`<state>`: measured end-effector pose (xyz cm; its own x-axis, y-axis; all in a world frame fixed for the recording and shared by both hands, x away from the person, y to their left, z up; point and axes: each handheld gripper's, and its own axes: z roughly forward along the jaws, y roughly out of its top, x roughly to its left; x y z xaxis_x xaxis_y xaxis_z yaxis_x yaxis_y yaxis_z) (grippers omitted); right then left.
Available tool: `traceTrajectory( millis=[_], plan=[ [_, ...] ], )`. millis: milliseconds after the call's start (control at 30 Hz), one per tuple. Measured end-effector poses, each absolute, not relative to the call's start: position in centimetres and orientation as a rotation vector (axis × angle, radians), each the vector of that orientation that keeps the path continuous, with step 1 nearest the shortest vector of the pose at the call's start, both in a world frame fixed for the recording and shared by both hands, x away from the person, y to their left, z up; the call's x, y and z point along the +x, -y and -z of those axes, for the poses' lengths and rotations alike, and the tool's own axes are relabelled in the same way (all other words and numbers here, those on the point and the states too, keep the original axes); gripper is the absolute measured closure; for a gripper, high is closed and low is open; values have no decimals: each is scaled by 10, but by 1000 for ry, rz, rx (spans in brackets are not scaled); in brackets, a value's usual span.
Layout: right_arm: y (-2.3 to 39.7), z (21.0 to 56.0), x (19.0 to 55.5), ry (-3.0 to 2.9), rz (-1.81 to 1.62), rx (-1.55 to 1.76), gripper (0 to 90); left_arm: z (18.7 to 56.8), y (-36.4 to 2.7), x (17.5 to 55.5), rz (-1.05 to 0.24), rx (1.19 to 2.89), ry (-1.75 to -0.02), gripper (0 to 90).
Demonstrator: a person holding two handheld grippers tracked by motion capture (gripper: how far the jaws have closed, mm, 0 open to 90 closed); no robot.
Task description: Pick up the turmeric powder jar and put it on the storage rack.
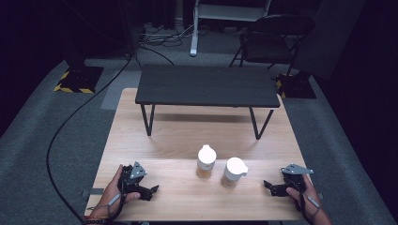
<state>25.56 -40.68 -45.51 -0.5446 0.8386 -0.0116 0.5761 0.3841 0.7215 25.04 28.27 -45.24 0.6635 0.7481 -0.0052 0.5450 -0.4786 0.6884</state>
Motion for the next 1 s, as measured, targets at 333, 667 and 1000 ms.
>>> traceTrajectory(
  millis=[333,667,1000],
  plan=[
    [407,455,256,-2275,-962,1229,0,453,-282,250,-395,2201,-1003,4],
    [407,455,256,-2275,-962,1229,0,452,-282,251,-394,2203,-1001,4],
    [407,455,256,-2275,-962,1229,0,453,-282,250,-393,2201,-1003,4]
  ],
)
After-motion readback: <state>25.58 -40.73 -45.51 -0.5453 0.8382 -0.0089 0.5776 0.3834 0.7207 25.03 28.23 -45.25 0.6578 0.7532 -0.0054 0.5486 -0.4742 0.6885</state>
